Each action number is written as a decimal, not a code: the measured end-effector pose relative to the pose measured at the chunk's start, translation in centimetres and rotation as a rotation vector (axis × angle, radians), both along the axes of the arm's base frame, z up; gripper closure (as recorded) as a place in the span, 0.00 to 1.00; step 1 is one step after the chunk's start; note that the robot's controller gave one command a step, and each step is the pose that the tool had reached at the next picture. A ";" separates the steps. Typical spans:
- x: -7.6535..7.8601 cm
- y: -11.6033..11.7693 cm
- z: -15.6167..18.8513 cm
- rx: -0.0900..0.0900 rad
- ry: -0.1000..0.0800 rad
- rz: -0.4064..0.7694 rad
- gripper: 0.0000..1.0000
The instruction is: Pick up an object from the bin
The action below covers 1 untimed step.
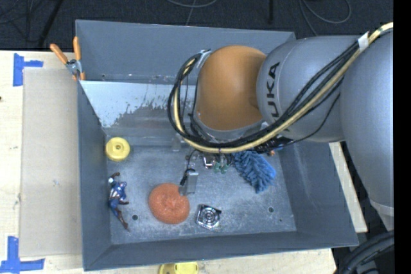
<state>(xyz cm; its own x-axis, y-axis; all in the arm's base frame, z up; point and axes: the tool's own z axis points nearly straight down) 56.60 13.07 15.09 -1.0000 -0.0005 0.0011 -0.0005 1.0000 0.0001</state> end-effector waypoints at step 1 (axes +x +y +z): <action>-1.1 0.0 -3.2 0.001 -0.007 0.069 0.00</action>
Offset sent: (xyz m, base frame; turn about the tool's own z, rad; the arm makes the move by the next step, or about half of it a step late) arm -0.0569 -0.0047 -0.0735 -0.0460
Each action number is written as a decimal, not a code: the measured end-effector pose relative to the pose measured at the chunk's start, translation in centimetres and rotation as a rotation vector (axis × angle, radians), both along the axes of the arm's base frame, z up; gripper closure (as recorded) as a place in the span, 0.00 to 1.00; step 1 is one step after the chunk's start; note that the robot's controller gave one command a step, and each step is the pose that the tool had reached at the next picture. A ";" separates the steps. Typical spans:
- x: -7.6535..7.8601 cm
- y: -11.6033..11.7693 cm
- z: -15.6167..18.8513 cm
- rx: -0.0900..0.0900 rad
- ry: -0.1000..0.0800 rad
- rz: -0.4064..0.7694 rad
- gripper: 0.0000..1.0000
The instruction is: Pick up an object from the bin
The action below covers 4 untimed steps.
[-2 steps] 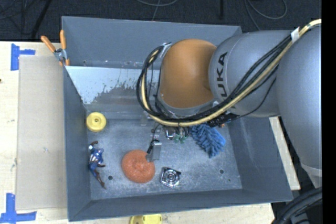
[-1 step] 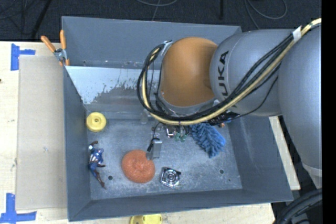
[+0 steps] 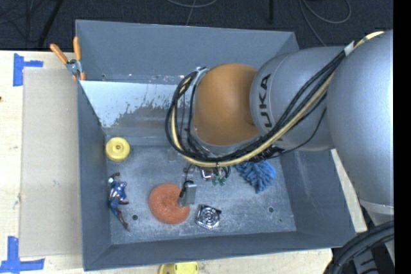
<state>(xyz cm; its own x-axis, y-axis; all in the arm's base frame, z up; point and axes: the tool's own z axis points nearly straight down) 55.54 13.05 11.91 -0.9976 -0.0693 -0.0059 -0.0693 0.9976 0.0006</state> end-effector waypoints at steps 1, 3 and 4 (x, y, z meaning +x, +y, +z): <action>-3.6 -0.4 -3.4 -0.001 0.008 -0.008 0.00; -5.2 2.0 -5.0 -0.001 0.008 -0.074 1.00; -4.3 4.6 7.8 -0.001 0.006 -0.045 1.00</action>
Offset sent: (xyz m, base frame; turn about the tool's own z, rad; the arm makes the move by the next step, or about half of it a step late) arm -0.0514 0.0205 -0.0491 0.0716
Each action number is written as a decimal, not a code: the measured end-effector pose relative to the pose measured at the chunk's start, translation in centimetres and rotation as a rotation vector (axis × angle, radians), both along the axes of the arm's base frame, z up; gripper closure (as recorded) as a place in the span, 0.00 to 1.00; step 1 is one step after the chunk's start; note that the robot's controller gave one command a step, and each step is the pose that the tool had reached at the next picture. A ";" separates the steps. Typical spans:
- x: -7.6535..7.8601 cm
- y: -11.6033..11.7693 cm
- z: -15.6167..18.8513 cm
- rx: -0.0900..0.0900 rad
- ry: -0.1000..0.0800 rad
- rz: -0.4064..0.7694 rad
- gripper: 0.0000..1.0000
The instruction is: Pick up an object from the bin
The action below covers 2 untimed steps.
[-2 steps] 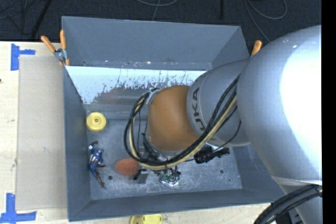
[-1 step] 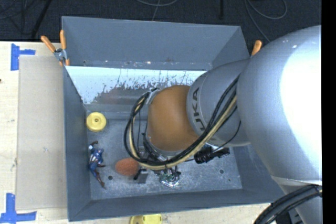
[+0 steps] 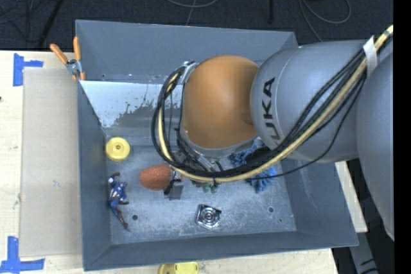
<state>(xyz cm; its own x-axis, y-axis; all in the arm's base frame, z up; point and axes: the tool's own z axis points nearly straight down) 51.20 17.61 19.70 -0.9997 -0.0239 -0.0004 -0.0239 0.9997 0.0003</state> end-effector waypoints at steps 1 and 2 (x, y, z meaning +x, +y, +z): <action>0.0 0.0 0.0 0.000 0.000 -0.001 1.00; 3.6 0.7 9.2 0.000 -0.001 -0.007 1.00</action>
Offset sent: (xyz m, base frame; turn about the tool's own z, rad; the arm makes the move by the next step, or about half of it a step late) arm 0.0360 0.0061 0.0920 0.0121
